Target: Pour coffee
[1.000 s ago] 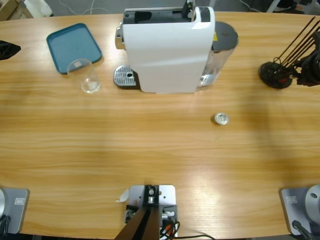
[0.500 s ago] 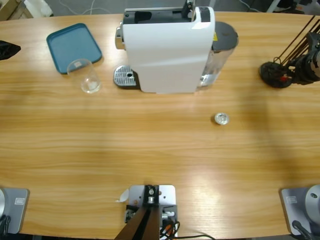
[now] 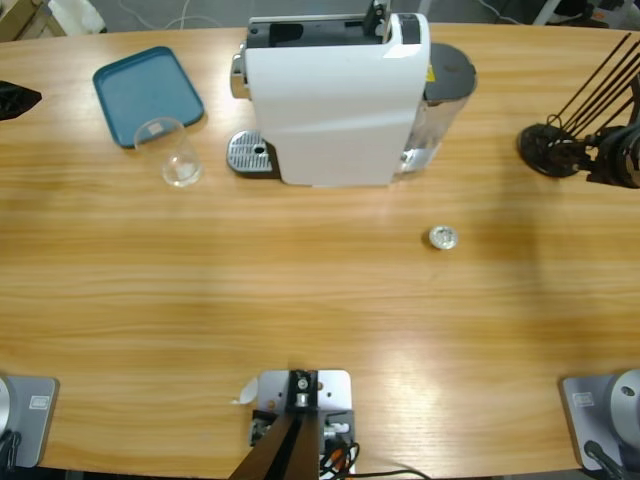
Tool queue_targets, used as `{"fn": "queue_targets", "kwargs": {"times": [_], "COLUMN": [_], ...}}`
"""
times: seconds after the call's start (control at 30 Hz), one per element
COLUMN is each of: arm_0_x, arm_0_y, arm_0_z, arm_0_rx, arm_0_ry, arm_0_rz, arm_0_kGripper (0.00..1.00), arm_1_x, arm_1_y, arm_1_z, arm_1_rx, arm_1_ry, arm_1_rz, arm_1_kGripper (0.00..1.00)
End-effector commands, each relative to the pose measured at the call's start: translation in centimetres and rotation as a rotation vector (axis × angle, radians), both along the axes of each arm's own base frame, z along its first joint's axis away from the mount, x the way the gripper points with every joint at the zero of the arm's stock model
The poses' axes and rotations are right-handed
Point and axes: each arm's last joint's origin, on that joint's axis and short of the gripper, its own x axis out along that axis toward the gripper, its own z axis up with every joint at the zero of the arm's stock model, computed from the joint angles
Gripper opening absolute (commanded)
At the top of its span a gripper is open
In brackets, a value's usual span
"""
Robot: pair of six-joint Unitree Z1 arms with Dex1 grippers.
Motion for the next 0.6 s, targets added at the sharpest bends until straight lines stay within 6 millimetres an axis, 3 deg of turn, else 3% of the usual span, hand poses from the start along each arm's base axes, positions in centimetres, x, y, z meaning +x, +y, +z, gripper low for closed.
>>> {"fn": "queue_targets", "kwargs": {"times": [0.03, 0.6], "arm_0_x": [-0.4, -0.5], "arm_0_y": [0.0, 0.1], "arm_0_z": [-0.5, -0.4], "arm_0_rx": [0.016, 0.017], "arm_0_ry": [0.021, 0.02], "arm_0_rz": [-0.024, -0.025], "arm_0_kGripper": [0.743, 0.746], "arm_1_x": [-1.3, 1.8], "arm_1_y": [-0.1, -0.1], "arm_1_z": [-0.7, -3.1], "arm_1_rx": [0.02, 0.042], "arm_1_ry": [-0.04, 0.045], "arm_1_rz": [-0.028, -0.059], "arm_1_kGripper": [0.503, 0.517]}}
